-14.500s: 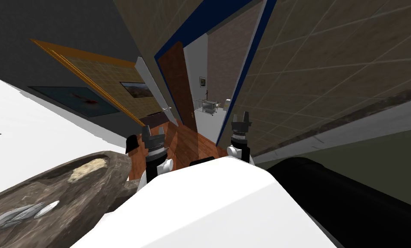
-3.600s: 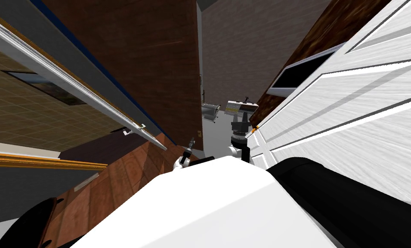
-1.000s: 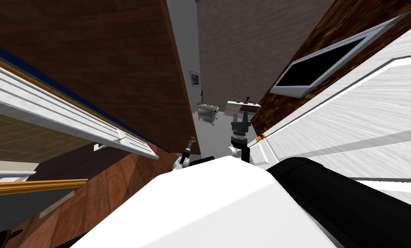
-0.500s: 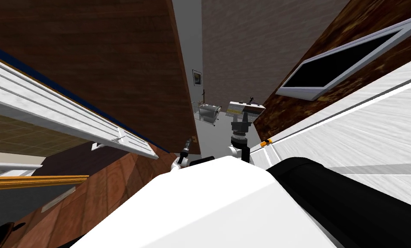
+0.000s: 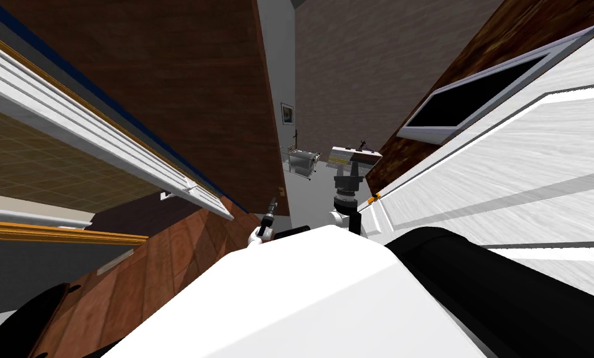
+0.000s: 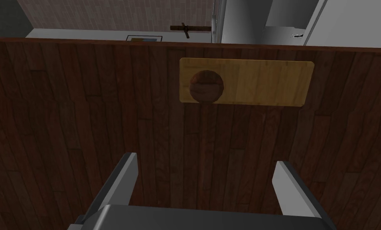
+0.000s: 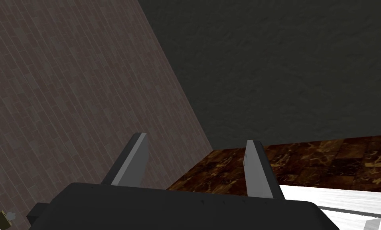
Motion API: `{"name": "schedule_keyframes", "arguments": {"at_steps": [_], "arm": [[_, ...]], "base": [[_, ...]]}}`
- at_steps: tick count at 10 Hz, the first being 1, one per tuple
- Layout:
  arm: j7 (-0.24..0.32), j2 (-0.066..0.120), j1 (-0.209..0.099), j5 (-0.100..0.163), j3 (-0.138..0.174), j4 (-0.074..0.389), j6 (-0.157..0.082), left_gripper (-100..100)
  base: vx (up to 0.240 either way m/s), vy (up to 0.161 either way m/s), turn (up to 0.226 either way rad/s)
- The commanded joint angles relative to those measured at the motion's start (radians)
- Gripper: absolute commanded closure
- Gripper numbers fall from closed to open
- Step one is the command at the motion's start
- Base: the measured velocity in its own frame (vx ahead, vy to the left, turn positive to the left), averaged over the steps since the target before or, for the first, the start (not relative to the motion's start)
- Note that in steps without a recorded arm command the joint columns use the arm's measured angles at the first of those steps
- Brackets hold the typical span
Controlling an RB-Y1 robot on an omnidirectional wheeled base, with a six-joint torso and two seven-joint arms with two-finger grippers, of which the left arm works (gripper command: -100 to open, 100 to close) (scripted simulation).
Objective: Push the door open
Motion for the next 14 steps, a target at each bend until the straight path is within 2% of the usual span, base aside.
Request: {"name": "schedule_keyframes", "arguments": {"at_steps": [1,3,6,10,11,12,14], "arm": [[0.004,-0.012,0.003,0.003,0.001,-0.007,0.005,-100],[-0.001,-0.001,0.000,0.004,0.005,0.004,-0.005,-100],[-0.006,0.003,0.002,0.006,0.009,0.007,-0.013,-100],[-0.018,-0.008,0.007,0.010,0.019,0.013,-0.031,-100],[-0.016,-0.005,0.005,0.010,0.018,0.014,-0.028,-100],[-0.016,-0.005,0.005,0.010,0.018,0.014,-0.028,100],[-0.016,-0.005,0.005,0.010,0.018,0.014,-0.028,100]], "base": [[-0.245,-0.021,0.060],[-0.022,-0.028,-0.015],[0.192,-0.051,-0.018],[0.237,-0.064,-0.028],[0.113,-0.034,0.008],[-0.025,0.004,0.005],[-0.035,0.012,-0.013]]}}
